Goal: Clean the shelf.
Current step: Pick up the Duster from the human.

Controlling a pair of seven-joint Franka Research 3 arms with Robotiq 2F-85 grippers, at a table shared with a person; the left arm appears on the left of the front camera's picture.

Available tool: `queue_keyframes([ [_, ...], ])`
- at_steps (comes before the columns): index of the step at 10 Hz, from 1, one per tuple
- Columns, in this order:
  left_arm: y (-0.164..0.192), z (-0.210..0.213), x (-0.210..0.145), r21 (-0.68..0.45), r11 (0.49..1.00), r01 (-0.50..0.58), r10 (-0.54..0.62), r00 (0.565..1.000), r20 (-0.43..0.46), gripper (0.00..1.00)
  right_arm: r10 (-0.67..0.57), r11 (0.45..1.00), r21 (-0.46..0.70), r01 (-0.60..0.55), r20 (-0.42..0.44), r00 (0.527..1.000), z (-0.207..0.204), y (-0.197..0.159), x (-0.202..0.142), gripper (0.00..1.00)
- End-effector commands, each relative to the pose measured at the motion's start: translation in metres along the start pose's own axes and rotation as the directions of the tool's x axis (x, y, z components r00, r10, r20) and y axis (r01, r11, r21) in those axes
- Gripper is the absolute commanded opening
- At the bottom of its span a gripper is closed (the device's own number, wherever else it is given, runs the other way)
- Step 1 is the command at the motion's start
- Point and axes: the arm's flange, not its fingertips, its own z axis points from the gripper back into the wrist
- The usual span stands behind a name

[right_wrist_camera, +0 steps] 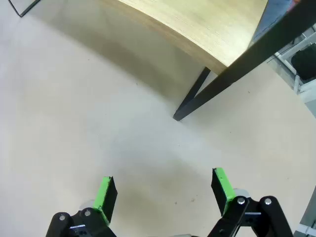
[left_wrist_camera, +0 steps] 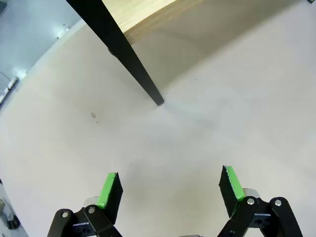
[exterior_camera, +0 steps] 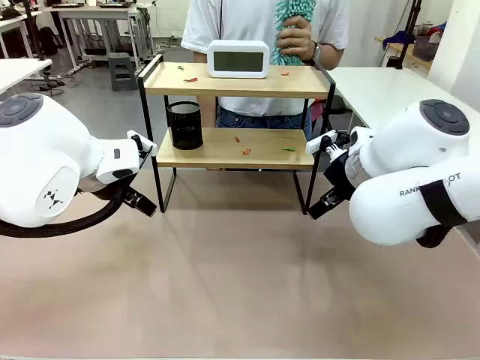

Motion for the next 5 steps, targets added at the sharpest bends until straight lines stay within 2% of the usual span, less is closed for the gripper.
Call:
queue_keyframes([
  [1, -0.0001, 0.0001, 0.0000, 0.000, 1.000, 0.000, 0.000, 1.000, 0.000, 1.00, 0.000, 1.000, 0.000, 0.000, 0.000, 1.000, 0.0000, 0.0000, 0.0000, 1.00],
  [5, -0.0001, 0.0001, 0.0000, 0.000, 1.000, 0.000, 0.000, 1.000, 0.000, 1.00, 0.000, 1.000, 0.000, 0.000, 0.000, 1.000, 0.0000, 0.0000, 0.0000, 1.00],
])
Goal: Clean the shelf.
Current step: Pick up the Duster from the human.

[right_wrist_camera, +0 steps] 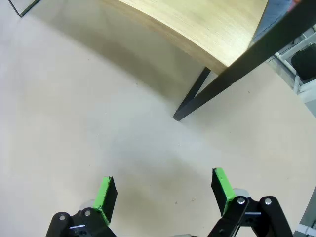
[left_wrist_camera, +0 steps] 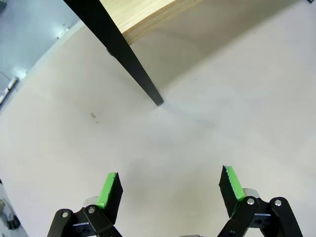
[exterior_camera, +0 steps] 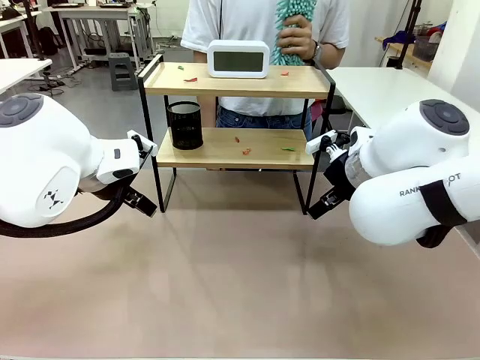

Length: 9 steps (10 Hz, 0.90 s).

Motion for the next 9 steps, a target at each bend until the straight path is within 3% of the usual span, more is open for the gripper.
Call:
queue_keyframes([
  [1, 0.001, 0.000, 0.000, 0.000, 1.000, -0.001, 0.001, 1.000, 0.000, 1.00, -0.001, 1.000, 0.000, 0.001, 0.000, 1.000, 0.000, 0.000, 0.000, 1.00],
  [7, 0.000, 0.000, 0.000, 0.000, 1.000, 0.000, 0.000, 1.000, 0.000, 1.00, 0.000, 1.000, 0.000, 0.000, 0.000, 1.000, 0.000, 0.000, 0.000, 1.00],
  [8, -0.002, 0.043, 0.002, -0.182, 0.979, 0.091, -0.091, 0.996, 0.007, 1.00, -0.075, 0.994, 0.072, 0.079, -0.061, 0.995, 0.044, -0.002, 0.006, 1.00],
  [9, 0.009, 0.104, -0.008, -0.357, 0.923, 0.145, -0.116, 0.988, 0.104, 1.00, -0.287, 0.951, 0.097, 0.292, -0.061, 0.956, 0.112, -0.023, 0.002, 1.00],
])
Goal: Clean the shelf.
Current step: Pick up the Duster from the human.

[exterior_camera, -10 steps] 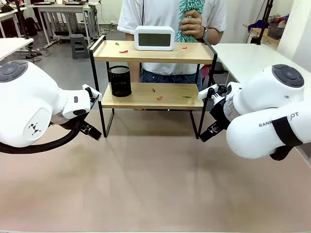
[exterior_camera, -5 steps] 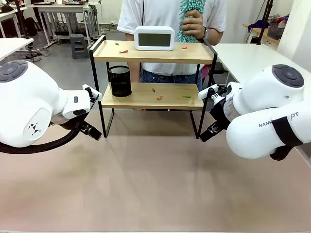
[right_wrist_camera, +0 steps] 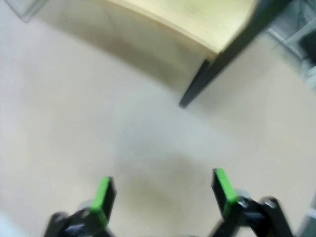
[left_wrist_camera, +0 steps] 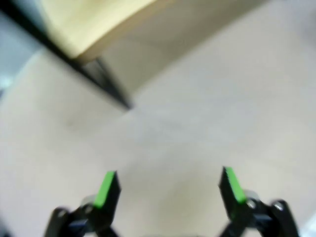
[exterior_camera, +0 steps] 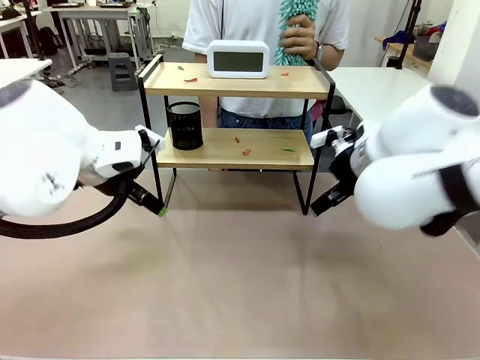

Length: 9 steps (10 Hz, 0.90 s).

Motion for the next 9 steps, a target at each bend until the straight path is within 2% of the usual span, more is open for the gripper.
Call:
queue_keyframes([
  [1, 0.032, 0.125, -0.039, -0.313, 0.947, 0.069, -0.027, 0.990, 0.137, 1.00, -0.305, 0.930, 0.223, 0.291, 0.031, 0.952, 0.141, -0.042, -0.023, 1.00],
  [2, 0.056, 0.166, -0.064, -0.331, 0.942, -0.050, 0.122, 0.972, 0.201, 1.00, -0.477, 0.845, 0.321, 0.428, 0.088, 0.875, 0.190, -0.078, -0.050, 1.00],
  [3, 0.086, 0.192, -0.100, -0.374, 0.916, -0.146, 0.256, 0.930, 0.263, 1.00, -0.594, 0.746, 0.443, 0.496, 0.108, 0.797, 0.219, -0.117, -0.089, 1.00],
  [4, 0.116, 0.204, -0.143, -0.390, 0.883, -0.260, 0.395, 0.861, 0.320, 1.00, -0.725, 0.619, 0.549, 0.561, 0.127, 0.677, 0.232, -0.157, -0.136, 1.00],
  [5, 0.152, 0.210, -0.202, -0.472, 0.793, -0.384, 0.575, 0.728, 0.374, 1.00, -0.854, 0.469, 0.619, 0.630, 0.135, 0.503, 0.230, -0.197, -0.196, 1.00],
  [6, 0.177, 0.199, -0.249, -0.561, 0.695, -0.451, 0.702, 0.594, 0.393, 1.00, -0.928, 0.334, 0.677, 0.656, 0.112, 0.356, 0.216, -0.217, -0.246, 1.00],
  [7, 0.188, 0.182, -0.283, -0.630, 0.613, -0.477, 0.780, 0.496, 0.382, 1.00, -0.968, 0.233, 0.695, 0.680, 0.101, 0.230, 0.195, -0.230, -0.285, 1.00],
  [8, 0.192, 0.160, -0.291, -0.665, 0.543, -0.512, 0.833, 0.428, 0.351, 1.00, -0.987, 0.152, 0.696, 0.701, 0.074, 0.140, 0.172, -0.230, -0.305, 1.00],
  [9, 0.192, 0.136, -0.267, -0.686, 0.509, -0.520, 0.851, 0.423, 0.311, 1.00, -0.982, 0.187, 0.592, 0.784, 0.110, 0.152, 0.147, -0.219, -0.307, 1.00],
])
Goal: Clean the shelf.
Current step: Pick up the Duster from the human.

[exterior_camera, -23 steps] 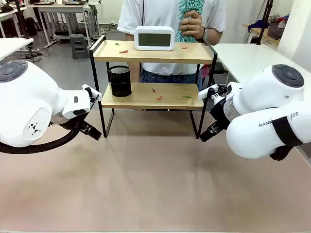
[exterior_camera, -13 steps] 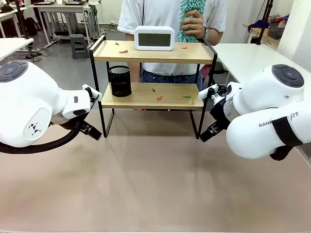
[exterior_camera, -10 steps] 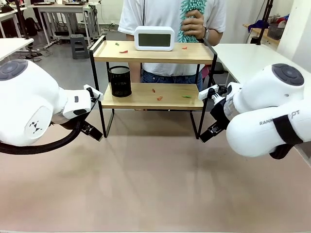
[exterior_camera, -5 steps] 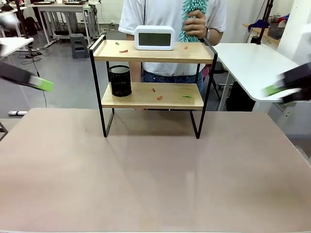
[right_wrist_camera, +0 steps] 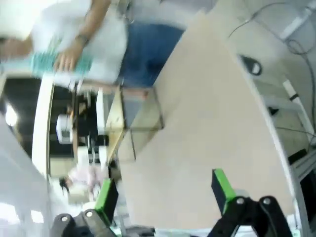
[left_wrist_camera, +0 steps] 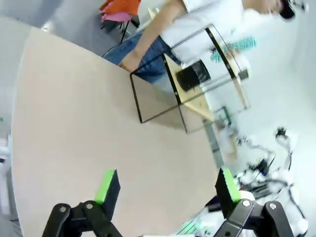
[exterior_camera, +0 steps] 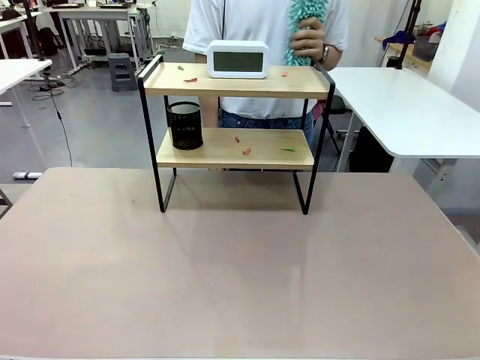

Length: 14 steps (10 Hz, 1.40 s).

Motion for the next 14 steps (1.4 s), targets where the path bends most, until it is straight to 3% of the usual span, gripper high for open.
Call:
queue_keyframes([
  [1, -0.030, 0.008, 0.005, 0.018, 0.995, 0.097, -0.096, 0.995, -0.041, 1.00, 0.112, 0.993, 0.033, -0.110, -0.078, 0.991, -0.003, 0.038, -0.013, 1.00],
  [12, -0.030, 0.008, 0.005, 0.018, 0.995, 0.097, -0.096, 0.995, -0.041, 1.00, 0.084, 0.996, 0.014, -0.083, -0.082, 0.993, -0.002, 0.036, -0.014, 1.00],
  [14, -0.030, 0.008, 0.005, 0.018, 0.995, 0.097, -0.096, 0.995, -0.041, 1.00, -0.053, 0.996, -0.073, 0.047, -0.090, 0.995, -0.023, 0.111, 0.022, 1.00],
])
